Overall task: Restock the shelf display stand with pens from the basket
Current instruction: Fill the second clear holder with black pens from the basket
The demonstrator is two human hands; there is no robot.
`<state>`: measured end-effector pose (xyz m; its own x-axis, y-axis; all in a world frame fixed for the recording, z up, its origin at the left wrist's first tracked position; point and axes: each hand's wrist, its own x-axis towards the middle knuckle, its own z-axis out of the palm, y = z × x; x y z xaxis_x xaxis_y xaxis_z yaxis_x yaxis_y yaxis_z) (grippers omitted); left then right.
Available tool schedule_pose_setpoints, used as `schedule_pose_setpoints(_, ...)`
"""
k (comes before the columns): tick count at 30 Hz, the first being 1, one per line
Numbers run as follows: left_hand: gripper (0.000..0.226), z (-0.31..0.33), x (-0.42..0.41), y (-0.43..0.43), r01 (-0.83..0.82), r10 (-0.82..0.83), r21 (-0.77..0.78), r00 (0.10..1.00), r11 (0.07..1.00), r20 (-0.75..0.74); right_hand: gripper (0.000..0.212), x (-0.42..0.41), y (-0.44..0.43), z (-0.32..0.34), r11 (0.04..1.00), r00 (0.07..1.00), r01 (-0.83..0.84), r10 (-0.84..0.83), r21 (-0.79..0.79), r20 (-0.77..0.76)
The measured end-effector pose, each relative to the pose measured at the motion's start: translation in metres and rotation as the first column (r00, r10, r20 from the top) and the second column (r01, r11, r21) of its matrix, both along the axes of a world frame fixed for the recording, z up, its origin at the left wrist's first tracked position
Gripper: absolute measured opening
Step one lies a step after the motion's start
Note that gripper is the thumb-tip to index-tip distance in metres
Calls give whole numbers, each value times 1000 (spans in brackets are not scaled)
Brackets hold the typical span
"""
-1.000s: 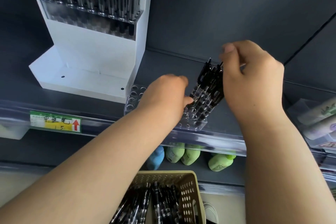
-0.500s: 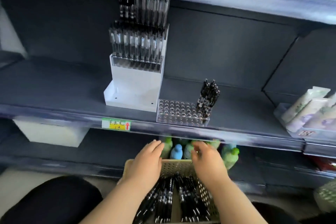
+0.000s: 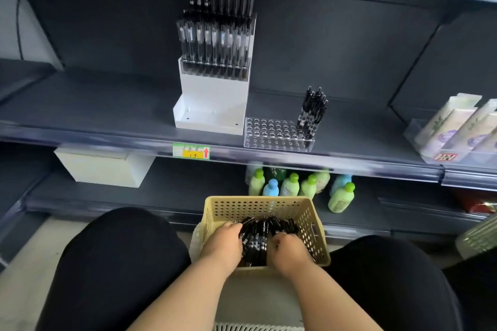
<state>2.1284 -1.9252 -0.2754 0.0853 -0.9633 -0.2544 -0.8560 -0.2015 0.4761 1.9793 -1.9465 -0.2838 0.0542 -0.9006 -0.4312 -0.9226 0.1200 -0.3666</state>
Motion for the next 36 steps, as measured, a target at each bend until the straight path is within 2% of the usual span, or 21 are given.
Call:
schedule_pose_setpoints(4, 37, -6, -5, -6, -40, 42, 56, 999, 998, -34, 30, -2, -8, -5, 999, 1000, -4, 5, 47, -31)
schedule_pose_setpoints(10, 30, -27, -20, -22, -141, 172, 176, 970, 974, -173, 28, 9, -19, -24, 993, 998, 8, -2, 118, -56)
schedule_pose_setpoints(13, 32, -41, -29, -30, -184, 216, 204, 964, 962, -152, 26, 14, -27, -33, 988, 999, 40, -34, 151, -39)
schedule_pose_setpoints(19, 27, -71, -40, -42, -225, 250, 310, 967, 924, -43, 31, 25, -41, -55, 968, 994, 30, -3, 249, -112)
schedule_pose_setpoints(22, 26, -78, -41, -48, -220, 241, 334, 970, 916, -20, 34, 26, -46, -64, 953, 990, 103, -70, 284, -124)
schedule_pose_setpoints(28, 26, -82, -40, -51, -235, 236, 354, 971, 905, 40, 33, 28, -44, -71, 915, 988, 147, -153, 375, -13)
schedule_pose_setpoints(30, 28, -80, -39, -49, -251, 257, 358, 966, 899, 30, 31, 30, -42, -66, 910, 984, 139, -170, 391, 45)
schedule_pose_setpoints(32, 28, -77, -38, -46, -264, 281, 356, 960, 897, 3, 20, 29, -40, -63, 904, 970, 134, -203, 406, 133)
schedule_pose_setpoints(35, 25, -72, -35, -39, -281, 309, 328, 950, 902, -35, 29, 30, -33, -64, 899, 951, 159, -250, 407, 181)
schedule_pose_setpoints(36, 23, -70, -34, -36, -291, 322, 311, 945, 905, -51, 26, 31, -29, -62, 897, 940, 174, -274, 406, 203)
